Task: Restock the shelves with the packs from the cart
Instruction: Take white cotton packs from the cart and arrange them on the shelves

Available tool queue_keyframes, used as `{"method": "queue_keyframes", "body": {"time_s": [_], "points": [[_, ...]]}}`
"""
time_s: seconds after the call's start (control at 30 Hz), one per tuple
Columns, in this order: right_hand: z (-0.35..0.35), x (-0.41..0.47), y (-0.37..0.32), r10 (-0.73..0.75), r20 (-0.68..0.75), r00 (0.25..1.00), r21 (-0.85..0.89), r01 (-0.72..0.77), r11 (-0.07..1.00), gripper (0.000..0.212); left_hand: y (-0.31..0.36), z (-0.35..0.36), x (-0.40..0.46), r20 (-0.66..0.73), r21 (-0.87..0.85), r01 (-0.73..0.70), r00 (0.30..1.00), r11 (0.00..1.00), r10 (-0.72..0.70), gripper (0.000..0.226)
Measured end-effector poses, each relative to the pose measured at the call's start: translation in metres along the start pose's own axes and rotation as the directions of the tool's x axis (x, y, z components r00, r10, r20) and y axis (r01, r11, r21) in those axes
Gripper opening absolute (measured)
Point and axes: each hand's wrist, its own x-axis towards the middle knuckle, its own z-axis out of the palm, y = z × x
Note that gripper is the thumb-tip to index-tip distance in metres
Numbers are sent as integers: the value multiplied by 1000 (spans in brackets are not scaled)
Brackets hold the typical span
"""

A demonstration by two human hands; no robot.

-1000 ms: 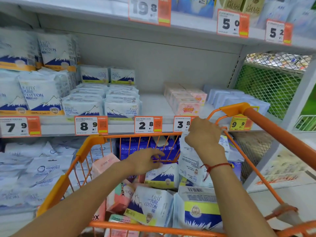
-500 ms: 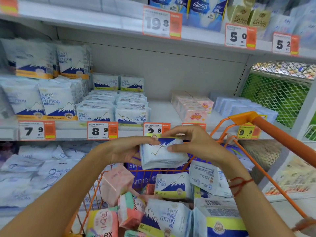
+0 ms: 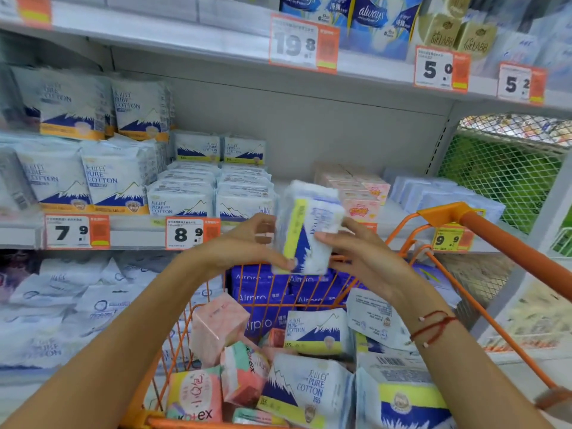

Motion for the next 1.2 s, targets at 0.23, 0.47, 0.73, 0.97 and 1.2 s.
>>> {"method": "queue_keyframes", "body": {"time_s": [0.23, 0.47, 0.73, 0.97, 1.2], "points": [[8, -3, 1, 58, 158, 986, -557, 41, 830, 23, -6, -10, -10, 7, 137, 88, 996, 987, -90, 43], [13, 16, 49, 582, 3, 813, -996, 58, -75, 60, 6, -25, -15, -57, 723, 84, 996, 686, -61, 68], [7, 24, 62, 515, 21, 857, -982, 114, -149, 78, -1, -47, -13, 85, 705, -6, 993, 709, -77, 67], [0, 19, 19, 365, 209, 907, -813, -46, 580, 82, -6, -80, -28, -164, 337, 78, 986, 938, -24, 48], [12, 18, -17, -8, 256, 967, -606, 167, 778, 34, -2, -96, -21, -692, 122, -50, 712, 991, 121, 70]]}}
